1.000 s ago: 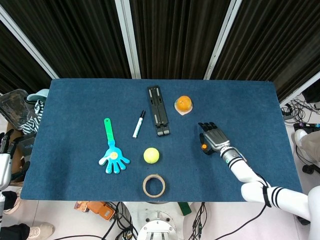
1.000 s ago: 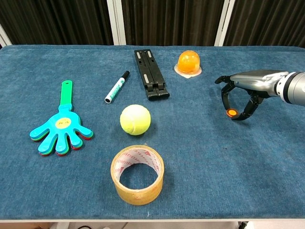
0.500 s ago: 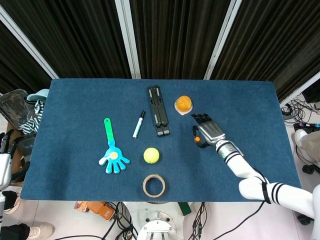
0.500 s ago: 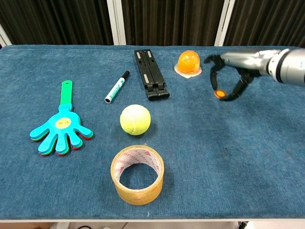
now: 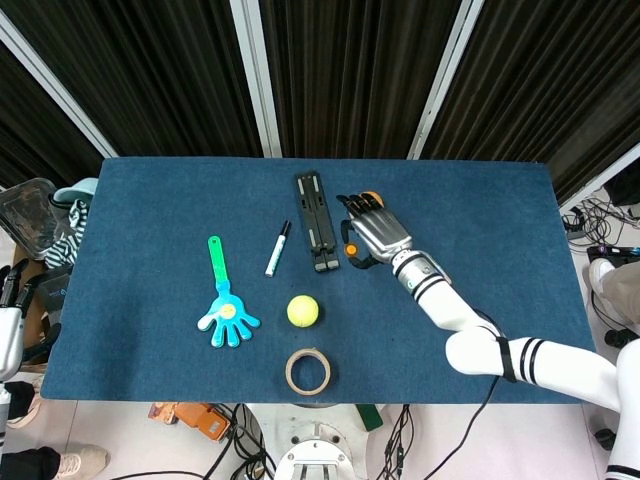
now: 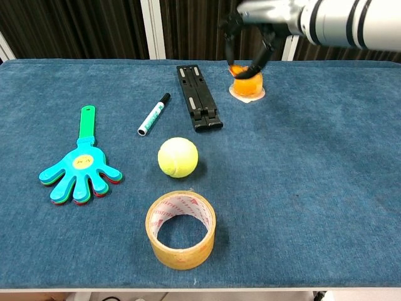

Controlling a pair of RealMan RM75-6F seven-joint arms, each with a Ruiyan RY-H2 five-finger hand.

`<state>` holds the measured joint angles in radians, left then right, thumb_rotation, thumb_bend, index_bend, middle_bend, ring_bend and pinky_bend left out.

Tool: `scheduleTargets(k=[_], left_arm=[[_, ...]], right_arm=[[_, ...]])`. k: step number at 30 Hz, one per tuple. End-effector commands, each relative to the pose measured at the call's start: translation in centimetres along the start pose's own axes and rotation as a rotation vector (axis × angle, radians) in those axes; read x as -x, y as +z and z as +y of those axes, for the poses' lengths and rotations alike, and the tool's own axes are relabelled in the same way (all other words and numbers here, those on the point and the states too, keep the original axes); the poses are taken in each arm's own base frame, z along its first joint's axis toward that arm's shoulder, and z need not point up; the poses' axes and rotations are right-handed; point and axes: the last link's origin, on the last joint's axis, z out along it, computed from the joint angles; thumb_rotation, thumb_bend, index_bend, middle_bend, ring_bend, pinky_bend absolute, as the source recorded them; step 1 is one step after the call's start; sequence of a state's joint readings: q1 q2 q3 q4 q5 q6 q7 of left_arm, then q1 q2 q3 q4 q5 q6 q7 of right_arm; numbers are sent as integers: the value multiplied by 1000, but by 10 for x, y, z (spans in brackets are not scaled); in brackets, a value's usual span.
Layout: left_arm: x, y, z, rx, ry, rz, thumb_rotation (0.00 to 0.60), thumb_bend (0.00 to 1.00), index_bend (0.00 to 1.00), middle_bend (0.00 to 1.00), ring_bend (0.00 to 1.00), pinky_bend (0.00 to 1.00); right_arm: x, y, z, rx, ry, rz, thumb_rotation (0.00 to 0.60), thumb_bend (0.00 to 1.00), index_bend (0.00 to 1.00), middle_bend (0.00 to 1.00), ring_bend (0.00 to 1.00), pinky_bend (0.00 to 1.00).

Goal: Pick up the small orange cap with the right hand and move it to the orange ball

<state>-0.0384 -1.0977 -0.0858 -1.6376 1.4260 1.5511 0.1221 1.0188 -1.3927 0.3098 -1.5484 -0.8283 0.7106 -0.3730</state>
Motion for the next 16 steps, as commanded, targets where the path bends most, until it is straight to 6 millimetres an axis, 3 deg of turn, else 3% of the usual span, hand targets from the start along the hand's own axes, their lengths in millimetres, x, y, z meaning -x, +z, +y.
scheduleTargets(k=[1,9,16], left_arm=[[0,0,0,1,-1,-1,600,231,187,28,15,176],[0,0,0,-4,-4,-1,600,231,187,28,15,176],[0,0,0,-6,-2,-1,600,231,187,28,16,176]], right_arm=[[-27,-1,-15,-14,48,61,600,460,601,0,87,74],[-56,-12,-4,5,141,152,600,460,607,0,88,74],[-64,-14,4,12,159,161,600,460,613,0,90,74]])
